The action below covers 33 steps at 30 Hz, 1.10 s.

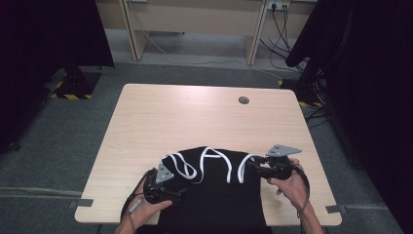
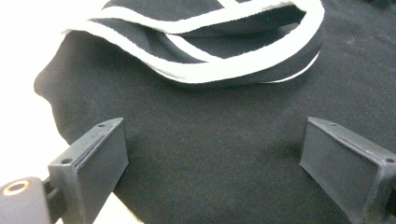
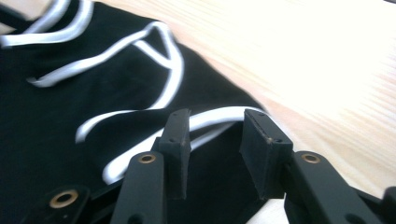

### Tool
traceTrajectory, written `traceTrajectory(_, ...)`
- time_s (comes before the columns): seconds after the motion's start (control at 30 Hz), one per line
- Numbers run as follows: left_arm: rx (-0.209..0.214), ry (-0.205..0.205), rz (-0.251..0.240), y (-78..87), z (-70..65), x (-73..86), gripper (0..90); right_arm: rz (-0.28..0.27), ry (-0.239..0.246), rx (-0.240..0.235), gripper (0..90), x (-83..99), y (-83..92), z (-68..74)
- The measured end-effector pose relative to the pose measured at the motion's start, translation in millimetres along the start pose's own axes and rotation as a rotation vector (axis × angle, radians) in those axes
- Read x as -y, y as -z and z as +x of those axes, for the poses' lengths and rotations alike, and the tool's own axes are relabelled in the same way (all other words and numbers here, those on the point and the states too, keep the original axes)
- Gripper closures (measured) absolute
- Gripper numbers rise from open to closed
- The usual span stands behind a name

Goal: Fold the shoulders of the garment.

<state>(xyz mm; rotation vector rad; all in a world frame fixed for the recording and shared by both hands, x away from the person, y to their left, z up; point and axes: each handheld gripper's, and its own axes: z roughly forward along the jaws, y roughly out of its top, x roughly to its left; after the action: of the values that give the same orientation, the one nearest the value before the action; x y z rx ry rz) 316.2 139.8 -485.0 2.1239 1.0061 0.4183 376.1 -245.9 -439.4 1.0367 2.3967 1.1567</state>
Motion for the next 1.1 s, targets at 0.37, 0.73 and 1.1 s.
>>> traceTrajectory(0.37,0.0,0.001,-0.001,0.0,0.0,0.0,6.8,0.076,0.01,0.058,59.8,-12.4,-39.8,-11.1)
traceTrajectory(0.73,0.0,0.0,0.0,0.0,-0.1,0.0,6.8,0.095,0.018,0.127,53.9,0.5,-36.0,-23.0)
traceTrajectory(1.1,-0.003,-0.001,0.001,0.0,-0.2,-0.1,6.8,0.09,0.02,0.062,48.3,25.4,-9.0,6.2)
